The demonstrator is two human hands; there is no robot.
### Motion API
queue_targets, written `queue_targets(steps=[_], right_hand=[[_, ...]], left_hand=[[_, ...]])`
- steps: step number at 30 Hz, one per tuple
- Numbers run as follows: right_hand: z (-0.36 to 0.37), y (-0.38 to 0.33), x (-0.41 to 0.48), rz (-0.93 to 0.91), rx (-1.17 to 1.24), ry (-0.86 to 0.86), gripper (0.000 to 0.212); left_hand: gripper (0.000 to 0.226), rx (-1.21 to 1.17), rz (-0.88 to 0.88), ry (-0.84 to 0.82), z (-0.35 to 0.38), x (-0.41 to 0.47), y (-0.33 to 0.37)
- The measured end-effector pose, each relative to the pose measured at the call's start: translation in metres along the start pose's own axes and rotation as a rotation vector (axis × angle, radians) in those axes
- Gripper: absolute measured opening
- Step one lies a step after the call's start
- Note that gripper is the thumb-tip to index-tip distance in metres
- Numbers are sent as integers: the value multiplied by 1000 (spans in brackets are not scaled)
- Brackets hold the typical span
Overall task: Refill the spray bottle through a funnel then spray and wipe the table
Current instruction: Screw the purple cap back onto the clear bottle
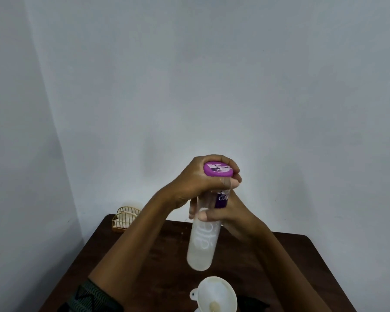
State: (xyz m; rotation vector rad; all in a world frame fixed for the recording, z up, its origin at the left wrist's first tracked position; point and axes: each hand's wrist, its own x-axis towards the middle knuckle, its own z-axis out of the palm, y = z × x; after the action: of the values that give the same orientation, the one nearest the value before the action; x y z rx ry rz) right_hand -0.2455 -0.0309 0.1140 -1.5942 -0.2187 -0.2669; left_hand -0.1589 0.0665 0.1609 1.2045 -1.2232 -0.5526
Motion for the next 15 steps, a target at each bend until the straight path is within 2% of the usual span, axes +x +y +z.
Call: queue_targets(steps=[2,4,7,11,15], right_hand=[[0,0,1,37,120,-184,35],[4,1,5,57,248,-320,40],[11,3,11,76,355,-417,41],[17,6,17,90,374,-480,40],[19,5,21,92,416,-539,38]], left_hand=[[22,-65,-20,-204,-6,0,9],[18,-143,-37,-335,-9,1,15],[16,-183,4,-381,-13,1,15],[16,-215,44,-408,-14,-3,11],[30,-246,66,-453,-15,-3,11]])
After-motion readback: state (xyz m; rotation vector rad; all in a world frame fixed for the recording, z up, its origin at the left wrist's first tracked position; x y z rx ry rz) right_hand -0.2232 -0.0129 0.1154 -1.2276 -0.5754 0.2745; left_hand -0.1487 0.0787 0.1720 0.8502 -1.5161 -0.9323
